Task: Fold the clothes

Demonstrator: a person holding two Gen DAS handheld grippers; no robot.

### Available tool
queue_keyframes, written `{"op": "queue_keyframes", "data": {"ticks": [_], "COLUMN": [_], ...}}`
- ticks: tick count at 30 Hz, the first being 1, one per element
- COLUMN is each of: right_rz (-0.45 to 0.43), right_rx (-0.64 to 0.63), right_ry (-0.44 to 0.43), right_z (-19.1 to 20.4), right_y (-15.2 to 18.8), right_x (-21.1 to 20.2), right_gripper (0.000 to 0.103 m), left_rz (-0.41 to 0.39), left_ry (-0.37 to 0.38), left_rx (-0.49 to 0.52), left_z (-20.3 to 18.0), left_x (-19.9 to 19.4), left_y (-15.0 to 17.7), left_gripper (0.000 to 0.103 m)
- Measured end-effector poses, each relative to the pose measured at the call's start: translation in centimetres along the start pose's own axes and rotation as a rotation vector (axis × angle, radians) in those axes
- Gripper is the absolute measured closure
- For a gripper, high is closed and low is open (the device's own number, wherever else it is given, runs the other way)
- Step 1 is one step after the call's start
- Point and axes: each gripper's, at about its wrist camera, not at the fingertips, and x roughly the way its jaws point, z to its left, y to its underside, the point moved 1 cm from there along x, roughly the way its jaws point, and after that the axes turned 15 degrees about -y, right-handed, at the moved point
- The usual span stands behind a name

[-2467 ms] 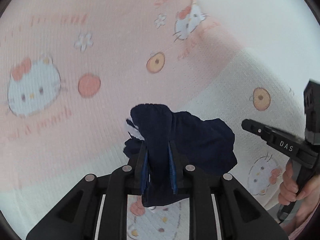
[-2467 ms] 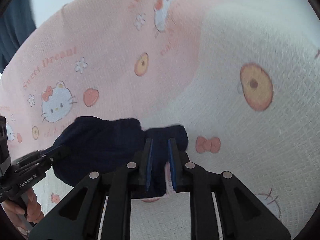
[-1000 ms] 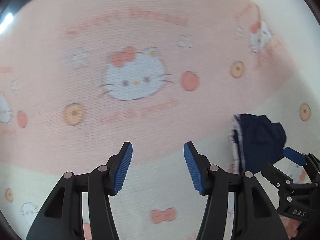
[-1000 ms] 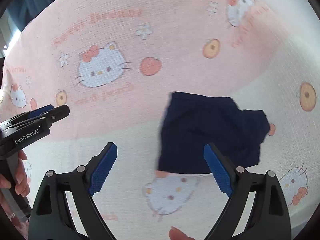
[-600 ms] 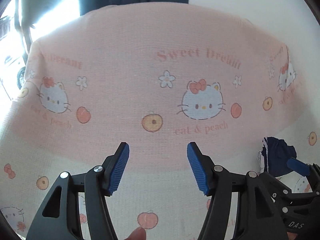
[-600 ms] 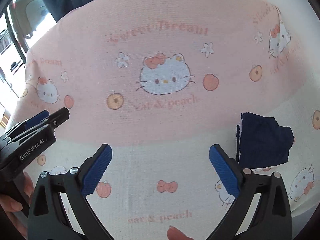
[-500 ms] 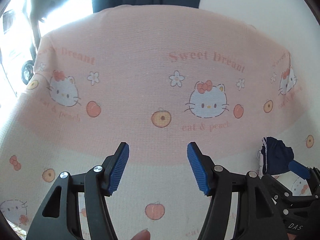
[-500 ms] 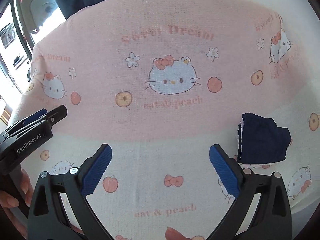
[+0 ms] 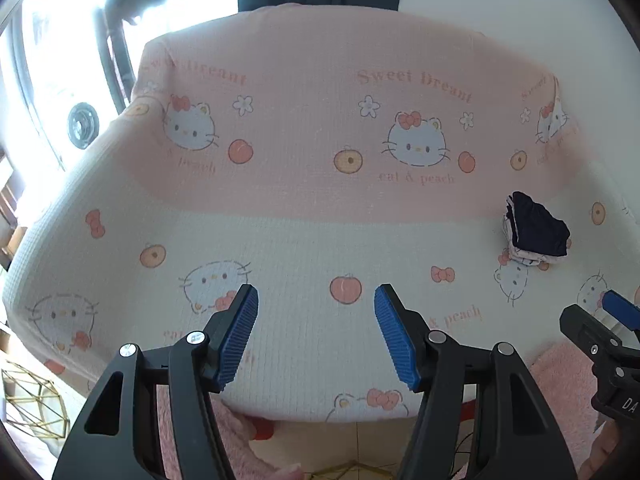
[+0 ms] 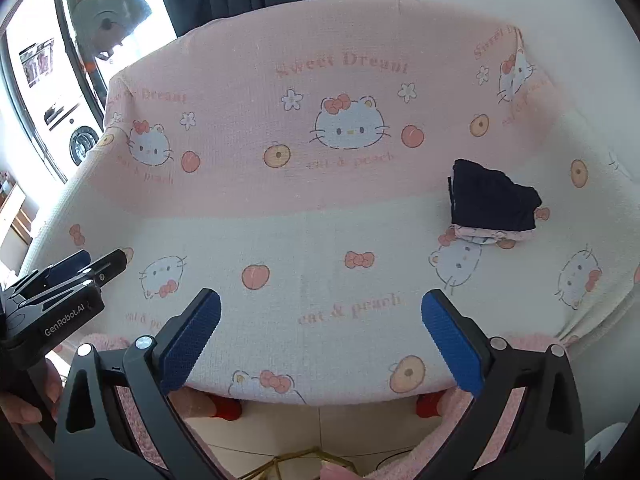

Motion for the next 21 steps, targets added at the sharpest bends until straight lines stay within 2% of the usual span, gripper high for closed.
{"op": "queue_keyframes", "data": {"ticks": [3,7,12,21], "right_rz": [-0.009,0.011,0.026,0.038], "right_rx": [0.006,-0.068,-0.046,-0.04], "right_ry": [0.023,0.098,0.057,0.019], "right_z": [0.0,0.7,0.8,1.1], "right_y": [1.7,3.4,3.8,3.6], "right_x": [-1.5,-1.2,-0.8,-0.7], "right_gripper": [0.001,0.001,0.001,0.001], "left_rz": [-0.021,-0.061,-0.046,-0.03], "left_ry": [0.009,-0.011,0.024,0.041], "left_rx": [-0.017,0.001,-0.002,-0.03], "left_z": [1.0,0.6,0.1,0.3], "left_x": [-1.7,-3.4,-3.5,-2.6], "left_y": [1.5,3.0,3.9,4.3], "left_gripper": [0.04,0.04,0.04,0.037]}}
